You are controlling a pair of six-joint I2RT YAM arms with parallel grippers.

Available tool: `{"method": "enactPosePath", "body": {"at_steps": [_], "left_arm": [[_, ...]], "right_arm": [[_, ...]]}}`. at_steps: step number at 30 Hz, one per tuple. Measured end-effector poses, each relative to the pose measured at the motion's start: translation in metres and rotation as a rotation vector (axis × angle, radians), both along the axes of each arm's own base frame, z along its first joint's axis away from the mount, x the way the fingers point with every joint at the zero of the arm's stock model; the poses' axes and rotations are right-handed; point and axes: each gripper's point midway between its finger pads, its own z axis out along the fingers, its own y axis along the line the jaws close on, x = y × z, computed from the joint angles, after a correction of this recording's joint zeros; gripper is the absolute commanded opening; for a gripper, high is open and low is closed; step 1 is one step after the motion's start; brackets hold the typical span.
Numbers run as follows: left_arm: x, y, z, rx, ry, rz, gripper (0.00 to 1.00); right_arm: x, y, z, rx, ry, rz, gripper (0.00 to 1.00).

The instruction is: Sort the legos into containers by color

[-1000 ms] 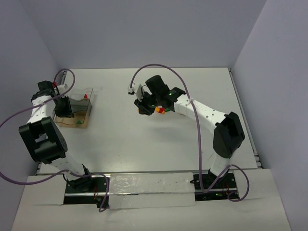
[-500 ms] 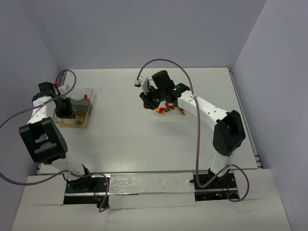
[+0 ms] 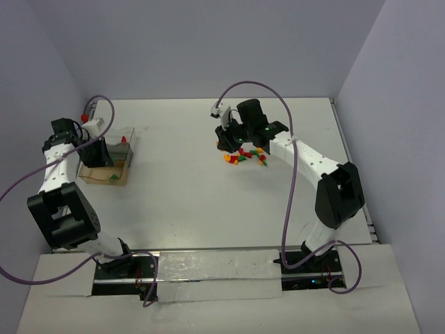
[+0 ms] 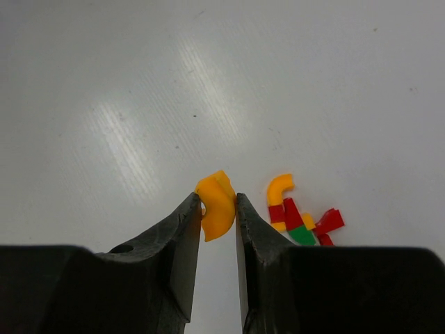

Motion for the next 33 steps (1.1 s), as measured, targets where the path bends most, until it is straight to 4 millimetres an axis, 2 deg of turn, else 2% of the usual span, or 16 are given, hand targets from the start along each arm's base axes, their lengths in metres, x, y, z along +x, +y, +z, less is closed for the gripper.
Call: {"method": "enactPosePath", "body": {"at_steps": [4, 9, 13, 18, 22, 30, 33], "left_arm": [[-0.011, -0.007, -0.008, -0.023, 0.033, -0.028, 0.03], [-0.018, -0.008, -0.011, -0.015, 0.059, -0.04, 0.07], [-0.021, -0.004, -0.013, 0.002, 0.076, -0.028, 0.12], [-0.022, 0.002, -0.023, 0.018, 0.116, 0.007, 0.15], [-0.019, 0.006, -0.036, 0.009, 0.163, 0.035, 0.21], [-0.004, 0.016, -0.039, 0.017, 0.179, 0.077, 0.45], [0.0, 0.018, -0.038, 0.02, 0.177, 0.089, 0.51]], "right_arm": [[-0.002, 0.015, 0.006, 0.07, 0.05, 0.04, 0.0], [0.012, 0.039, 0.035, 0.161, 0.051, 0.073, 0.0], [0.017, 0.047, 0.051, 0.198, 0.035, 0.09, 0.0], [0.013, 0.049, 0.05, 0.207, 0.055, 0.103, 0.0], [0.011, 0.05, 0.048, 0.212, 0.065, 0.113, 0.0], [0.006, 0.053, 0.046, 0.221, 0.088, 0.144, 0.0], [0.004, 0.055, 0.046, 0.227, 0.092, 0.155, 0.0]]}}
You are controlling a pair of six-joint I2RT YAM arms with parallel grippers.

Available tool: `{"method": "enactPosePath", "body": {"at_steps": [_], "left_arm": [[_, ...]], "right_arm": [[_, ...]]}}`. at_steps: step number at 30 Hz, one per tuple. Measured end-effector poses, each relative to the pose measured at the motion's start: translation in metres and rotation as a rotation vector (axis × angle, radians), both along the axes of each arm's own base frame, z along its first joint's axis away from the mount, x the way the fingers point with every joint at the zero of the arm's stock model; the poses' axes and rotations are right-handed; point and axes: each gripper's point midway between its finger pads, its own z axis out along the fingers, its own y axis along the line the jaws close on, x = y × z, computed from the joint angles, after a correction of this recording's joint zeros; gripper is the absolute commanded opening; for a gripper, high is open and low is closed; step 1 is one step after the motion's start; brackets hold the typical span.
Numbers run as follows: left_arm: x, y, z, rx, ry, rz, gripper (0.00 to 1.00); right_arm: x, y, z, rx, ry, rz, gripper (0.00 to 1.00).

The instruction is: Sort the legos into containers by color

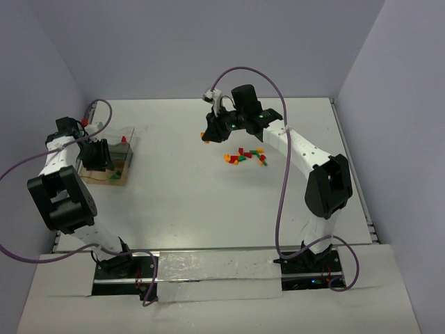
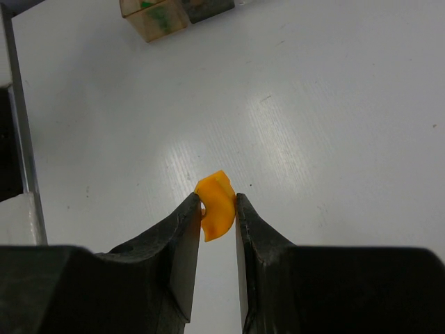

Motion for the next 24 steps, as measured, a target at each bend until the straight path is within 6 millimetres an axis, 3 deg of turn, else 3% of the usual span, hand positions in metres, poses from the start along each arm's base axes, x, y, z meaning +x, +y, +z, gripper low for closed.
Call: {"method": "enactPosePath", "body": {"at_steps": [6, 12, 15, 20, 24], "left_arm": [[0.01, 0.0, 0.012, -0.009, -0.033, -0.002, 0.52], [0.037, -0.03, 0.059, -0.142, -0.187, -0.04, 0.56], [0.052, -0.066, 0.096, -0.198, -0.311, -0.09, 0.58], [0.067, -0.153, 0.151, -0.287, -0.498, -0.258, 0.61], [0.073, -0.207, 0.165, -0.366, -0.574, -0.328, 0.63]], "right_arm": [[-0.003, 0.002, 0.002, 0.016, 0.015, 0.01, 0.0], [0.01, 0.013, 0.01, 0.089, 0.146, -0.107, 0.0], [0.02, 0.02, 0.015, 0.146, 0.235, -0.194, 0.0], [0.039, 0.022, 0.01, 0.19, 0.368, -0.367, 0.0], [0.07, 0.021, 0.011, 0.242, 0.45, -0.544, 0.0]]}}
